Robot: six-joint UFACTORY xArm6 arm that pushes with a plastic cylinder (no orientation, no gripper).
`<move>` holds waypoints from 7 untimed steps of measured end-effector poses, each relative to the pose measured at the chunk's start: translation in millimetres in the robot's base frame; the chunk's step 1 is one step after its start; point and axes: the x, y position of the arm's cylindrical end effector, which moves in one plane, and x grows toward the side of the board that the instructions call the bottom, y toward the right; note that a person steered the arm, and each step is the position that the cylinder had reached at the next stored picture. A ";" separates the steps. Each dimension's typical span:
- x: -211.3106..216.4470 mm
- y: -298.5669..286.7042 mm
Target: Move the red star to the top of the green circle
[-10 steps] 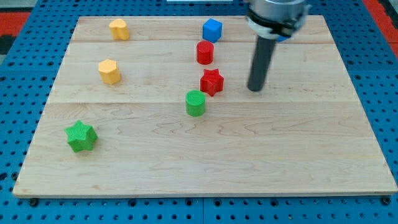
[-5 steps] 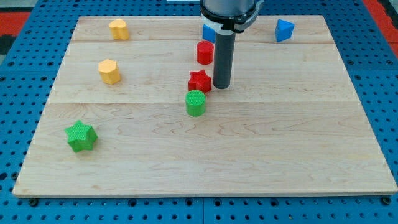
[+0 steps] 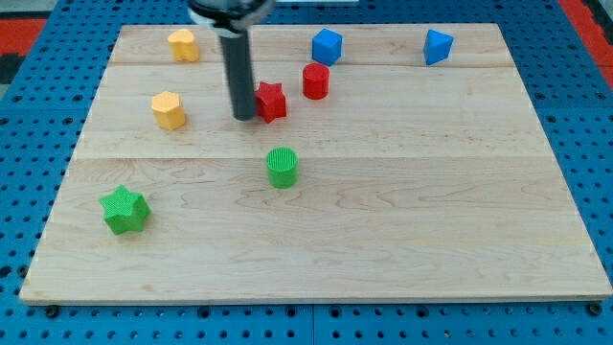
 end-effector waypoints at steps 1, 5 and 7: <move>-22.5 0.0; -26.2 46.2; 15.1 48.3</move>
